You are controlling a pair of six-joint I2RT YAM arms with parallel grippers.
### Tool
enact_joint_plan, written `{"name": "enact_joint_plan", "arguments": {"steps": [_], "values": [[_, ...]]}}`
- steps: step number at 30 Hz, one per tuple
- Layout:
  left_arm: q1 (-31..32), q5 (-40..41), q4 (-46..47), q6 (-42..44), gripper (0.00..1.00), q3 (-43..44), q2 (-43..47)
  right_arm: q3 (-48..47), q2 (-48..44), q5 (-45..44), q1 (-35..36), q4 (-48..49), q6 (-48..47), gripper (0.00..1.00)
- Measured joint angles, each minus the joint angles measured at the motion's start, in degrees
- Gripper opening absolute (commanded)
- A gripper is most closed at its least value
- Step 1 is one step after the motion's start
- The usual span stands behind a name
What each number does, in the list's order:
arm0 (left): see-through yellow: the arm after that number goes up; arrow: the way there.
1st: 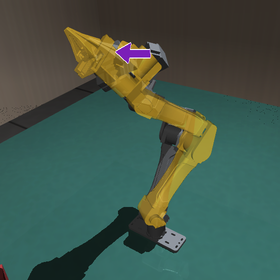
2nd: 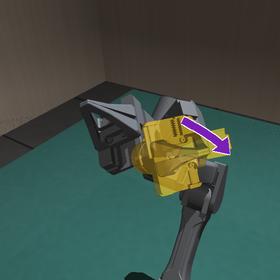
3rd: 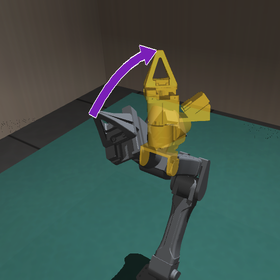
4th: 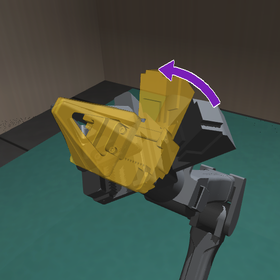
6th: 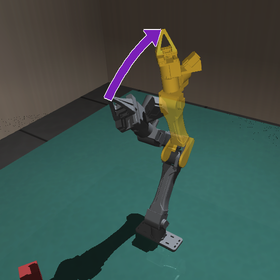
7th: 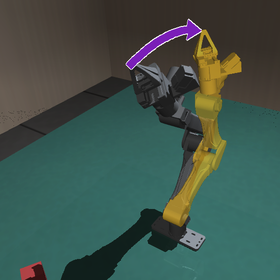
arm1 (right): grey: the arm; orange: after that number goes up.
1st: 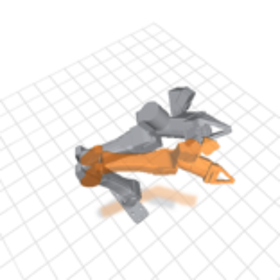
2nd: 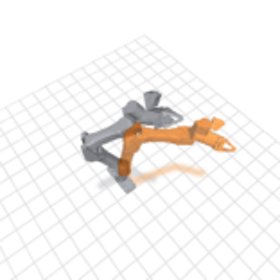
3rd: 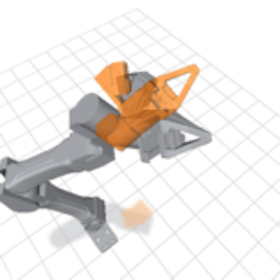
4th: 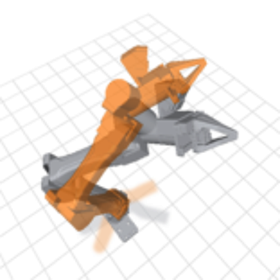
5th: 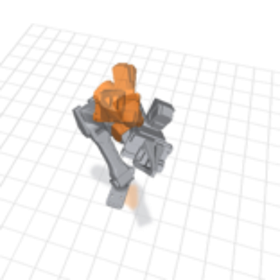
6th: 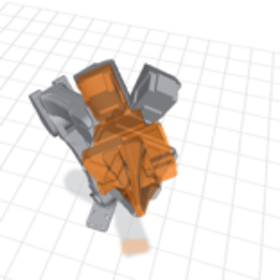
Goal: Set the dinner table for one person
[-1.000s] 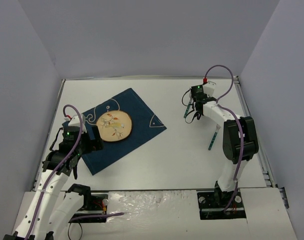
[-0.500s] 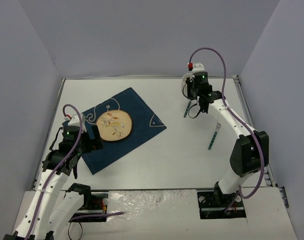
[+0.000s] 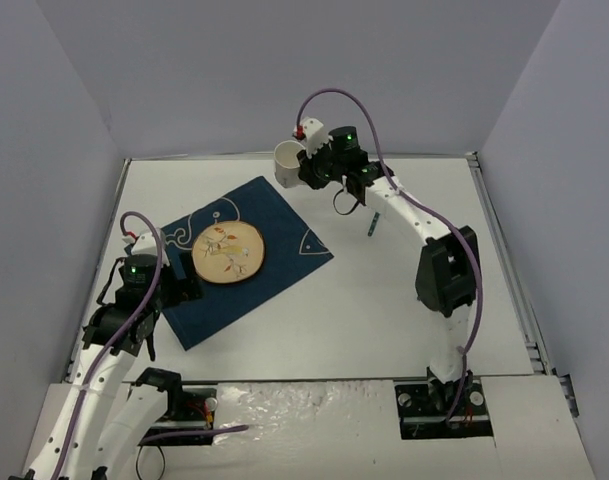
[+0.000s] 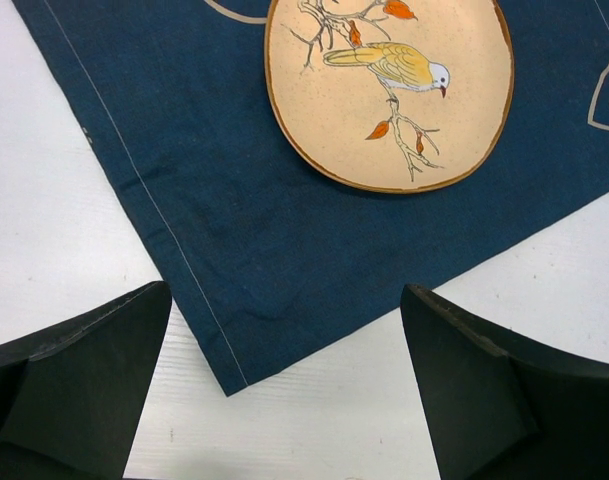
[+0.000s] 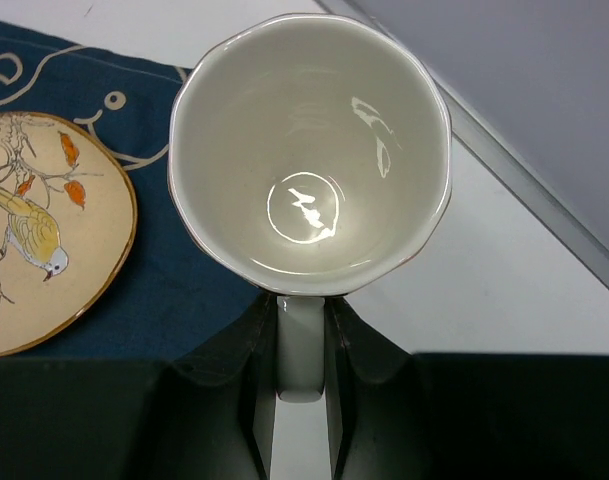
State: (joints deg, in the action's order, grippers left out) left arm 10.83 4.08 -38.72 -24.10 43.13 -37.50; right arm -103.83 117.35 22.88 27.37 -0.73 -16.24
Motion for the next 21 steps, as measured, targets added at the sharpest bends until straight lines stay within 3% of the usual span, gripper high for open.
{"name": "enact_joint_plan", "arguments": {"steps": [8,21], "values": [[0.0,2.2,0.0,0.0,0.97,0.0,1.2,-9.3,12.9,5.0,2.3,-0.9,-4.0,0.0],[0.0,3.5,0.0,0.0,0.97,0.0,0.6,-17.5,22.4,5.8,4.4,-0.5,-7.1,0.0]]}}
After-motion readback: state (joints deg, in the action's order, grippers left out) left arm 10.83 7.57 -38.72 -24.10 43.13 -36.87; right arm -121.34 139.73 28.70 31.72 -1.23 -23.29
